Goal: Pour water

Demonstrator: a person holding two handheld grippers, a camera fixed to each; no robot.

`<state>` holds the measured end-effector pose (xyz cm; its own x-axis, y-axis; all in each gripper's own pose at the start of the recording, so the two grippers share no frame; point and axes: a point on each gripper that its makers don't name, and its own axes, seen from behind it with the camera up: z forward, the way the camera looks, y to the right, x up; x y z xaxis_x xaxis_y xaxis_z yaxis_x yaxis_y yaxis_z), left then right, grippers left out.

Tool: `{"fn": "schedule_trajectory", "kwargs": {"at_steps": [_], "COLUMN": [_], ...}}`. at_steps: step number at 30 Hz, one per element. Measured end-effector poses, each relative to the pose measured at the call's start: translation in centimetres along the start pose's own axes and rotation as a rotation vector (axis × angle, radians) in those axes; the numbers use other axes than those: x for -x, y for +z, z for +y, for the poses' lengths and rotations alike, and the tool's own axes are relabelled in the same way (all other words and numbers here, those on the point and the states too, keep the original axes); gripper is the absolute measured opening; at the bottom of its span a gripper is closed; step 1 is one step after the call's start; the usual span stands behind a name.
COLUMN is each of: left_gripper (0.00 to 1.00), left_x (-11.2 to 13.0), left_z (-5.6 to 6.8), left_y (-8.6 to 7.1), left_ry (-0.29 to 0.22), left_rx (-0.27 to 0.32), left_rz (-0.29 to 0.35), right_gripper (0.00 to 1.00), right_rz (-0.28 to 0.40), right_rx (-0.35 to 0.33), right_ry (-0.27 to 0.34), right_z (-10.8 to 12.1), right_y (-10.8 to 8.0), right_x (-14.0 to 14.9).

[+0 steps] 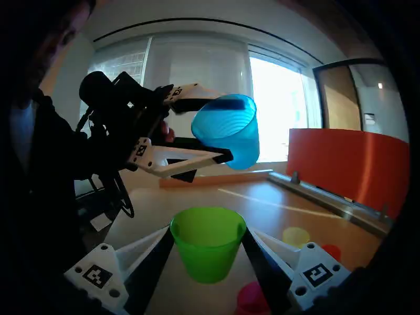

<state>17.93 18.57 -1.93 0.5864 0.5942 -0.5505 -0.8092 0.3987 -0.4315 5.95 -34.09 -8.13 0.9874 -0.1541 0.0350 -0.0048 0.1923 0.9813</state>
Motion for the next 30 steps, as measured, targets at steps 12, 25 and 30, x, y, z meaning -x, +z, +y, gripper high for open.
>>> {"fn": "schedule_trajectory", "kwargs": {"at_steps": [12, 25, 30], "left_gripper": [0.85, 0.85, 0.85], "left_x": [-0.15, -0.25, -0.26], "left_z": [-0.13, -0.09, -0.10], "left_y": [-0.01, 0.14, 0.10], "left_ry": [0.027, 0.061, 0.073], "left_rx": [-0.002, -0.004, -0.003], "left_rz": [-0.001, 0.001, 0.001], "right_gripper": [0.90, 0.90, 0.90], "right_rz": [0.002, 0.003, 0.003], "right_rx": [-0.012, -0.015, -0.015], "right_ry": [0.001, -0.001, -0.003], "right_z": [-0.28, -0.40, -0.37], "right_y": [0.01, -0.01, 0.07], "right_x": [-0.04, -0.28, -0.33]}}
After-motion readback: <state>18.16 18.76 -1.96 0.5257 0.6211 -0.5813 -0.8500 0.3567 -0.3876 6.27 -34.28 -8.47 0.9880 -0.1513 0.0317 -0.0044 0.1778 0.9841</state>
